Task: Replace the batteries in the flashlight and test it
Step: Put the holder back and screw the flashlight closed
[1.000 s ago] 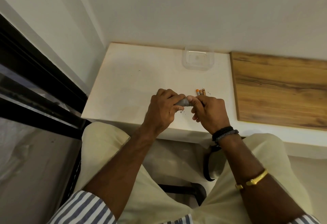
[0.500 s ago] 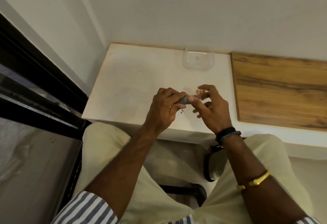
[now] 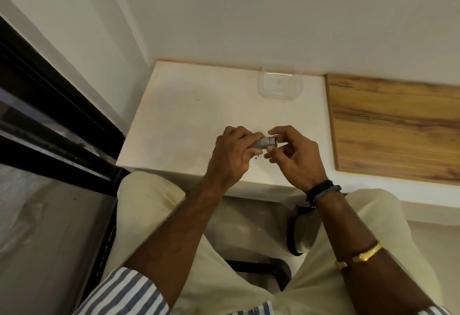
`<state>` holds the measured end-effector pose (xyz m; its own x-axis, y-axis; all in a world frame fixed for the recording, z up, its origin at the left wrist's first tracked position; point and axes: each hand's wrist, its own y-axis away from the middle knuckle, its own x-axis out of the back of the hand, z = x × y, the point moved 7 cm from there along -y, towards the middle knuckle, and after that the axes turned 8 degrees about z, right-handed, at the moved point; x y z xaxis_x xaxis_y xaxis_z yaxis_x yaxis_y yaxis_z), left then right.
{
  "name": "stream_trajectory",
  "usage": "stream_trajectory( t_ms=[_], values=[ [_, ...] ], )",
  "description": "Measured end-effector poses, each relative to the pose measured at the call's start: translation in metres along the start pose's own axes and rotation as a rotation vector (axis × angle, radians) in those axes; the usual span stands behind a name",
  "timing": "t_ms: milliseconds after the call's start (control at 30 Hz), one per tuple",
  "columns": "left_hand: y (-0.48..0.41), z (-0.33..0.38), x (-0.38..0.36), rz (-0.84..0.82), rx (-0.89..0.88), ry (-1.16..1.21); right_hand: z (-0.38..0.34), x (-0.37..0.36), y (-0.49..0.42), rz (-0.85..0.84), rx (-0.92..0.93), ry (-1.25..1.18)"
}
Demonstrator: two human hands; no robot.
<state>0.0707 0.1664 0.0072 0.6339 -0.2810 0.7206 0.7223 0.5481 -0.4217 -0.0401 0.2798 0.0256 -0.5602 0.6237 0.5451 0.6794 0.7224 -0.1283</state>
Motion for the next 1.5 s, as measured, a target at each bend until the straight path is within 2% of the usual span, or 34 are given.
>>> stream_trajectory(
  t_ms=[67, 167, 367, 533, 667, 733, 867, 1067, 1233, 1400, 1500],
  values=[
    [-0.0005, 0.0004, 0.0031, 0.004, -0.01, -0.005, 0.0033, 0.0006, -0.001, 0.022, -0.073, 0.007],
    [0.0007, 0.0037, 0.0022, -0.009, -0.046, -0.018, 0.0067, 0.0051, -0.0007, 0.071, -0.145, 0.158],
    [0.0002, -0.0039, -0.0024, -0.006, 0.014, -0.016, 0.0033, -0.0011, 0.0004, 0.002, -0.041, -0.029],
    [0.0006, 0.0032, -0.0002, -0.013, -0.038, -0.007, 0.0074, 0.0031, 0.0008, 0.083, -0.154, 0.119],
    [-0.0005, -0.0011, -0.0025, -0.003, 0.013, -0.002, 0.0024, 0.0011, 0.001, 0.02, -0.048, -0.007],
    [0.0, -0.002, -0.0017, -0.004, 0.026, 0.001, 0.0017, 0.0015, 0.0, 0.051, -0.001, -0.024],
    [-0.0001, 0.0046, 0.0003, -0.016, -0.019, -0.003, 0.0069, 0.0068, 0.0007, 0.152, -0.129, 0.06],
    [-0.0013, -0.0026, -0.0009, 0.005, 0.033, -0.005, -0.0006, 0.0035, 0.0009, 0.071, 0.029, -0.029],
    [-0.0017, 0.0045, 0.0012, -0.005, -0.026, 0.004, 0.0054, 0.0085, -0.0005, 0.156, -0.086, 0.076],
    [-0.0009, -0.0019, -0.0019, 0.004, 0.022, 0.005, -0.0002, 0.0021, 0.001, 0.04, 0.045, 0.014],
    [-0.0007, 0.0008, 0.0, 0.0, -0.005, 0.01, 0.0036, 0.0041, -0.0003, 0.098, -0.039, 0.02]
  ],
)
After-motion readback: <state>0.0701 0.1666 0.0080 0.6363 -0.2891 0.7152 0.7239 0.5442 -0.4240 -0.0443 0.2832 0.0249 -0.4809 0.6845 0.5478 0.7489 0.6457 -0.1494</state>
